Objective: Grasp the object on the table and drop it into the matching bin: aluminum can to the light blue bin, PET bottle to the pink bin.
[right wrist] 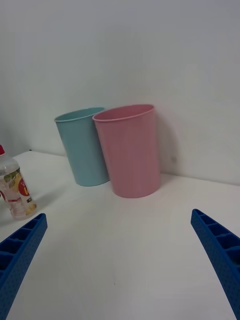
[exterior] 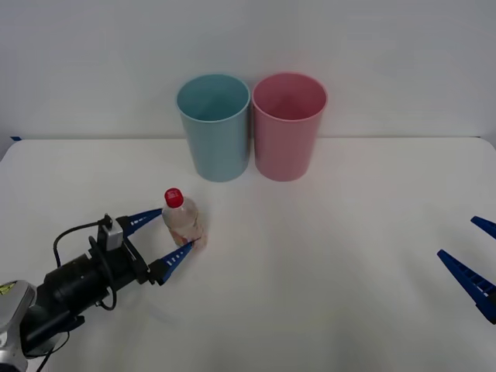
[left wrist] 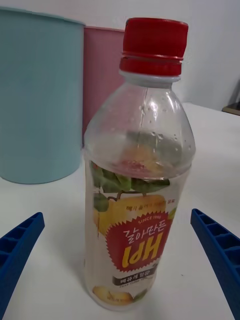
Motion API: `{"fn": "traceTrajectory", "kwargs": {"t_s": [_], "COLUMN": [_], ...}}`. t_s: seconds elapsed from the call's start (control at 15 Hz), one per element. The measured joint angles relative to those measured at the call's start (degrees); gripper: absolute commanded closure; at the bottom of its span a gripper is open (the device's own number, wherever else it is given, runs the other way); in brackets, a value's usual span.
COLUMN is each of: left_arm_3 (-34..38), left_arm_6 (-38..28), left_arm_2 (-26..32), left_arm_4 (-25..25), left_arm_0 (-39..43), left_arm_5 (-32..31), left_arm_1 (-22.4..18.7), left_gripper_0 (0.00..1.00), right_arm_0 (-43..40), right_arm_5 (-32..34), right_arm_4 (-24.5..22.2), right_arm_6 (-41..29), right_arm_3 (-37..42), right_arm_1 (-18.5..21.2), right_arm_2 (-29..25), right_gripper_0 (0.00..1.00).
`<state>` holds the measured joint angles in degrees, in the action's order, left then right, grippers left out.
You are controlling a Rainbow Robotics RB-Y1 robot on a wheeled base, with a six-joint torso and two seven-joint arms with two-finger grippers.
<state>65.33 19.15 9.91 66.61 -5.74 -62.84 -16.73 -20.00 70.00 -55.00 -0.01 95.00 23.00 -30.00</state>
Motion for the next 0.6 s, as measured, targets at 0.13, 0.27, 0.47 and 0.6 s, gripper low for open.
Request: {"fn": "traceTrajectory", "kwargs": {"t_s": [0.13,0.27,0.47,0.6], "left_arm_3": [-1.5,-2.0,-2.1,-2.1], "left_arm_6": [0.2,0.2,0.2,0.3], "left_arm_2": [-0.7,-1.2,-1.2,-0.7], "left_arm_4": [0.1,0.6,2.2,3.4], "left_arm_0": [-1.6,-2.4,-2.9,-3.1], "left_arm_5": [0.1,0.7,1.2,1.3], "left_arm_1": [0.0,0.6,2.3,3.6], "left_gripper_0": [0.0,0.0,0.0,0.0], "right_arm_0": [0.0,0.0,0.0,0.0], "right_arm_5": [0.0,0.0,0.0,0.0], "right_arm_4": [0.0,0.0,0.0,0.0], "right_arm_6": [0.0,0.0,0.0,0.0], "right_arm_3": [0.0,0.0,0.0,0.0], "right_arm_1": [0.0,0.0,0.0,0.0], "right_arm_2": [0.0,0.0,0.0,0.0], "right_gripper_0": [0.0,0.0,0.0,0.0]}}
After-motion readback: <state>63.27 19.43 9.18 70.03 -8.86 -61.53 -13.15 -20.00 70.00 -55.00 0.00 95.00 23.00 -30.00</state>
